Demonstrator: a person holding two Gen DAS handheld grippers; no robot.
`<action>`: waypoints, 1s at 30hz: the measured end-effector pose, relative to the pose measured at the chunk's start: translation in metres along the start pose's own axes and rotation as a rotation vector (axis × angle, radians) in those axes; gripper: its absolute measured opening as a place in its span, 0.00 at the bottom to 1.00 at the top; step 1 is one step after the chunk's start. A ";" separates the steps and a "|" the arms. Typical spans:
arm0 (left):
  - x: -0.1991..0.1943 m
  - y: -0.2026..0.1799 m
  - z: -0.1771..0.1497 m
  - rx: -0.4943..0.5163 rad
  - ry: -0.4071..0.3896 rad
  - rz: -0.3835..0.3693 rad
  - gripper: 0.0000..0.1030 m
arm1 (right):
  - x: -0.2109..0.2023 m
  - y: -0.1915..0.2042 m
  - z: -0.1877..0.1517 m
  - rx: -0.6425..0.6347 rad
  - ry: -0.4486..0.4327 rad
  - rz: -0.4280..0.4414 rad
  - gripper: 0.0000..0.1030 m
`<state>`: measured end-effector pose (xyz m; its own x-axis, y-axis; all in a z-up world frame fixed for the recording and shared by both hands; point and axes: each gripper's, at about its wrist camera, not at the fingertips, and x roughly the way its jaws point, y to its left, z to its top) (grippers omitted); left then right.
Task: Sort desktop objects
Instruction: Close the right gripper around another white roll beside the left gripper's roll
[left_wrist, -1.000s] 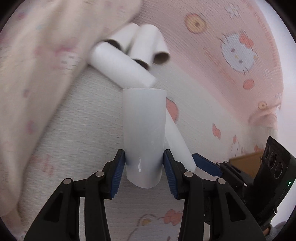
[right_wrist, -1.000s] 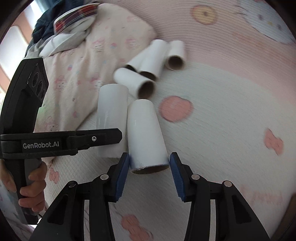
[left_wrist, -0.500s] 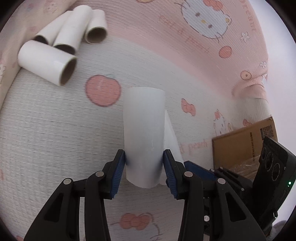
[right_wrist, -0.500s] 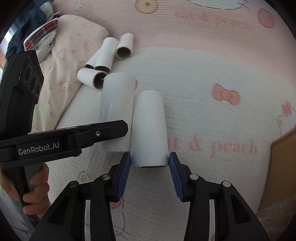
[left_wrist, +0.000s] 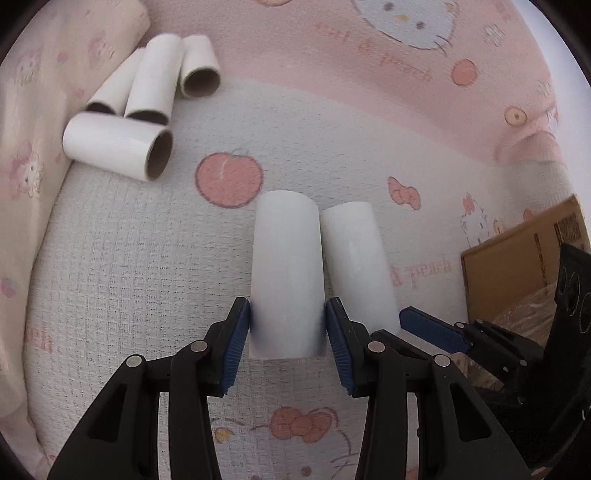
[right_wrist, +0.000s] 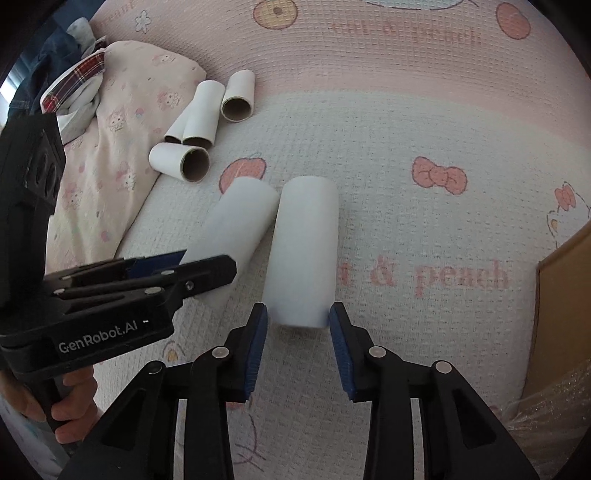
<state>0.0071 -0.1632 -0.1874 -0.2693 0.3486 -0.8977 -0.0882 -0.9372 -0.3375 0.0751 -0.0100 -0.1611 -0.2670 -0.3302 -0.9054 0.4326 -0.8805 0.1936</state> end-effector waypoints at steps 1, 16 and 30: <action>0.002 0.004 0.001 -0.013 0.014 -0.012 0.45 | 0.002 0.001 0.001 -0.001 0.007 -0.006 0.39; 0.008 0.014 0.025 0.037 0.055 -0.026 0.55 | 0.038 0.001 0.027 0.063 0.062 -0.011 0.49; 0.023 0.010 0.023 0.019 0.054 -0.019 0.45 | 0.040 0.004 0.023 0.016 0.034 -0.047 0.42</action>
<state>-0.0219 -0.1647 -0.2047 -0.2156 0.3662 -0.9052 -0.1113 -0.9302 -0.3498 0.0464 -0.0350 -0.1881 -0.2568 -0.2769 -0.9259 0.4068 -0.9000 0.1563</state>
